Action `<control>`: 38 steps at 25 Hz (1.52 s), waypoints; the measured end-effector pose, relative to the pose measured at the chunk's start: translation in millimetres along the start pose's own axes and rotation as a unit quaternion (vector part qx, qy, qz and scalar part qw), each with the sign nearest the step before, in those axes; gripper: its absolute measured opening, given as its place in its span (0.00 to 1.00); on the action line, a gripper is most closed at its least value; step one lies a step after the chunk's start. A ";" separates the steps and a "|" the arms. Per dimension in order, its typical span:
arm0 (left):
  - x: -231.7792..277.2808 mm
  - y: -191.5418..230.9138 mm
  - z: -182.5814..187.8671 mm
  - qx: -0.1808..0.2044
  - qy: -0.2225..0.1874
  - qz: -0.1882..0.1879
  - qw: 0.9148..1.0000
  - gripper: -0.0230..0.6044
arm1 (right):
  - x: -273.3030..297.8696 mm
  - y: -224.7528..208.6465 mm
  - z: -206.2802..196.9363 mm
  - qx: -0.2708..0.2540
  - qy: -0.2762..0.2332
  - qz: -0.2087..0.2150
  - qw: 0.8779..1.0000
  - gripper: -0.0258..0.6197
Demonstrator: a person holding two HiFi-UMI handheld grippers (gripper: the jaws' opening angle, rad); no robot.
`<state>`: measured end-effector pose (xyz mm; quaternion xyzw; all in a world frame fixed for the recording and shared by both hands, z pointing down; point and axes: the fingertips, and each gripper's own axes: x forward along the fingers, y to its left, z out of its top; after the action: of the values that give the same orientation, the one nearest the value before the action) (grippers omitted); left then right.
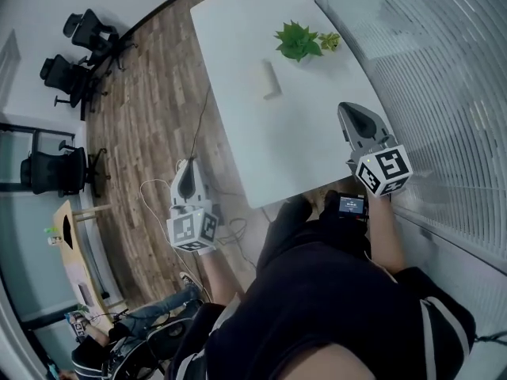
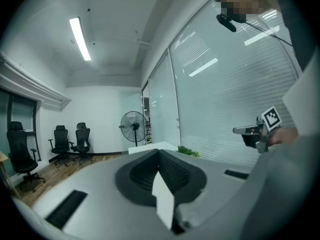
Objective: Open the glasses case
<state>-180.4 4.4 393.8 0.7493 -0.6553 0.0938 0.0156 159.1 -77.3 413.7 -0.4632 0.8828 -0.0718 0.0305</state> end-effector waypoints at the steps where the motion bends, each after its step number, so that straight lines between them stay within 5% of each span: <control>1: 6.2 4.5 -3.2 -0.004 -0.001 0.001 1.000 0.03 | 4.1 -1.1 1.1 -0.004 0.001 -0.003 1.000 0.06; 9: 64.4 37.0 -18.1 -0.043 -0.032 -0.055 0.997 0.03 | 54.7 10.0 29.8 -0.076 0.013 -0.023 0.997 0.06; 15: 91.1 73.8 -26.9 -0.071 -0.029 -0.047 0.996 0.03 | 96.0 23.7 25.0 -0.104 0.036 -0.013 0.994 0.06; 23: 96.1 76.7 -15.1 -0.056 -0.012 -0.029 0.998 0.03 | 131.1 8.9 -4.5 -0.147 0.015 -0.023 0.989 0.06; 32: 97.7 74.1 -12.5 -0.037 0.005 -0.015 0.999 0.03 | 199.0 11.0 -56.1 -0.125 0.032 0.052 0.990 0.07; 35: 101.2 67.4 -21.0 -0.033 0.022 -0.027 0.999 0.03 | 215.9 21.7 -97.2 -0.217 0.093 0.083 0.968 0.09; 36: 101.3 65.6 -24.2 -0.032 0.028 -0.030 0.999 0.03 | 221.2 26.4 -115.9 -0.256 0.118 0.097 0.954 0.22; 38: 101.5 63.3 -30.1 -0.029 0.040 -0.038 0.998 0.03 | 232.9 32.8 -155.5 -0.333 0.162 0.120 0.921 0.27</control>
<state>-233.9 -99.5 433.4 0.7686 -0.6277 0.1040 0.0668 -18.8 -235.0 565.2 -0.3195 0.8976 0.1560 -0.2605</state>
